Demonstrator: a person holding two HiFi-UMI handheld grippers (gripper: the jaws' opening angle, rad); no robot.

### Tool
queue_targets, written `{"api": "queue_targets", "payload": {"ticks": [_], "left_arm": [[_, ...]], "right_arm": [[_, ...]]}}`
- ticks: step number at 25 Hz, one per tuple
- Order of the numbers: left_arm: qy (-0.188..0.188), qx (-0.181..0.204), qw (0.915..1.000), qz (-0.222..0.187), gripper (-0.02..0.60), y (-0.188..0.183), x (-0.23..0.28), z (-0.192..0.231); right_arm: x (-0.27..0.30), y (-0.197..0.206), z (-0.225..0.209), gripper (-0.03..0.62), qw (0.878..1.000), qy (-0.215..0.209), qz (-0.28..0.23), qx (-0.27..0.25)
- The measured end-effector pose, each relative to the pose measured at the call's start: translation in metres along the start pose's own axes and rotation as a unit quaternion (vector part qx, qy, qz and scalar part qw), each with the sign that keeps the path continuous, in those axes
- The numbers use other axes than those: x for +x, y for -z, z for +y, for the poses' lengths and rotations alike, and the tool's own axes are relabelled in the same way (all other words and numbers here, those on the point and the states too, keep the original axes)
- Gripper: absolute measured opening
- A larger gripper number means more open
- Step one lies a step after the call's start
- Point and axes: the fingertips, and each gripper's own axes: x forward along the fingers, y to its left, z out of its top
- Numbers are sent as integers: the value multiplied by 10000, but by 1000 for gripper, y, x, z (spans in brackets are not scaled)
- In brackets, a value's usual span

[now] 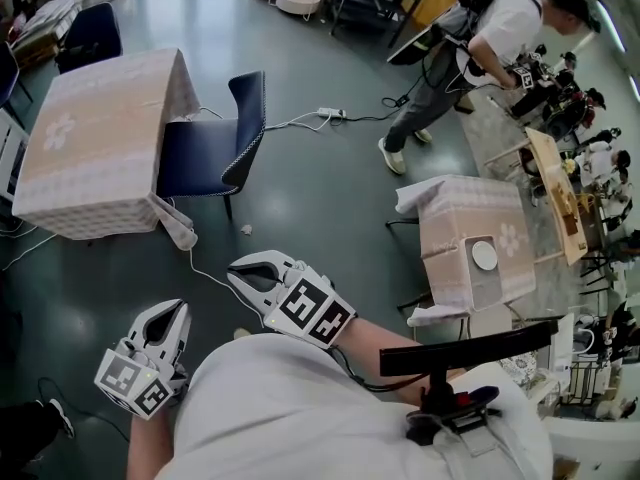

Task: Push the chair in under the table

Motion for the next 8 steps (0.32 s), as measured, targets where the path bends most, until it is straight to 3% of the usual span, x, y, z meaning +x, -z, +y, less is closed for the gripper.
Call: {"api": "queue_targets", "payload": {"ticks": [8], "left_arm": [[49,32,10000,-8,11,-6,3,-6]], "right_arm": [[-6,-4,-3,14,10000,23,28,-25]]}}
